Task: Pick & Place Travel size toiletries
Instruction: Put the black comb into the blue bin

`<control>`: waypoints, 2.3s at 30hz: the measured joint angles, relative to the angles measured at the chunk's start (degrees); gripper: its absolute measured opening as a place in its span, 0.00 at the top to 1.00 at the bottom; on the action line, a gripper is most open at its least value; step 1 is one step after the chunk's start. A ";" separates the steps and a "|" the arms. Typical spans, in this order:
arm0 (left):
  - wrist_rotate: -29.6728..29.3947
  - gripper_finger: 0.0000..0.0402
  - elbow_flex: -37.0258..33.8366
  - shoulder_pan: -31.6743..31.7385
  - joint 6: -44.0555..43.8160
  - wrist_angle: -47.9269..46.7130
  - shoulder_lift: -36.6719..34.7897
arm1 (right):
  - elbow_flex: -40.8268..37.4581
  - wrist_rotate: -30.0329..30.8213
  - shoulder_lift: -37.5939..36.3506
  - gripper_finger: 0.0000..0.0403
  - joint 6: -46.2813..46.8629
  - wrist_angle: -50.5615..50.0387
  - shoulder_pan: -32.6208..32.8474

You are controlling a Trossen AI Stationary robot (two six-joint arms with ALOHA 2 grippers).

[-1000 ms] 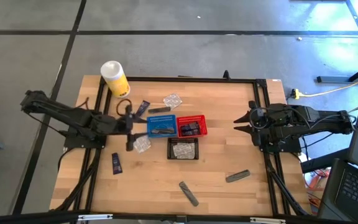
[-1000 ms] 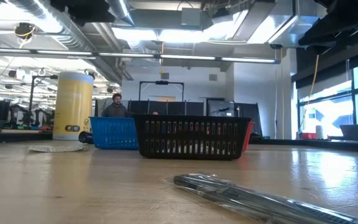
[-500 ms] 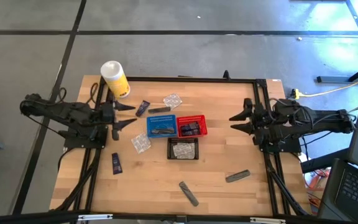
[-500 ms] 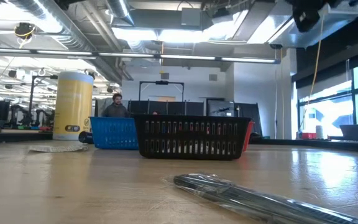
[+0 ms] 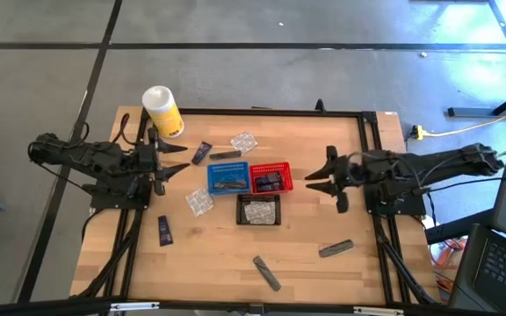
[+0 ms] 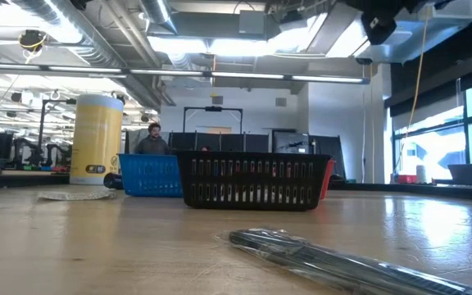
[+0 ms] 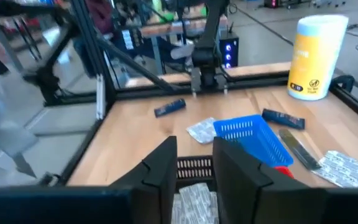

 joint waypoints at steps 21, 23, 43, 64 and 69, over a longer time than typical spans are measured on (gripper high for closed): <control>0.09 0.47 -0.01 0.00 -0.05 0.00 0.01 | 22.27 15.70 29.74 0.95 1.58 -10.60 19.98; 0.09 0.47 -0.01 0.00 -0.05 0.00 0.01 | 23.69 15.68 32.30 0.98 5.02 -11.79 21.94; 0.11 0.47 -0.01 0.00 -0.07 0.00 0.03 | 36.04 26.28 55.78 0.99 20.91 -11.56 37.74; 0.11 0.47 -0.03 0.00 -0.07 -0.01 0.01 | 42.62 10.18 70.21 0.98 23.33 -10.08 37.50; 0.11 0.47 -0.03 0.02 -0.08 -0.02 0.03 | 42.51 6.30 74.56 0.99 21.09 -5.19 35.97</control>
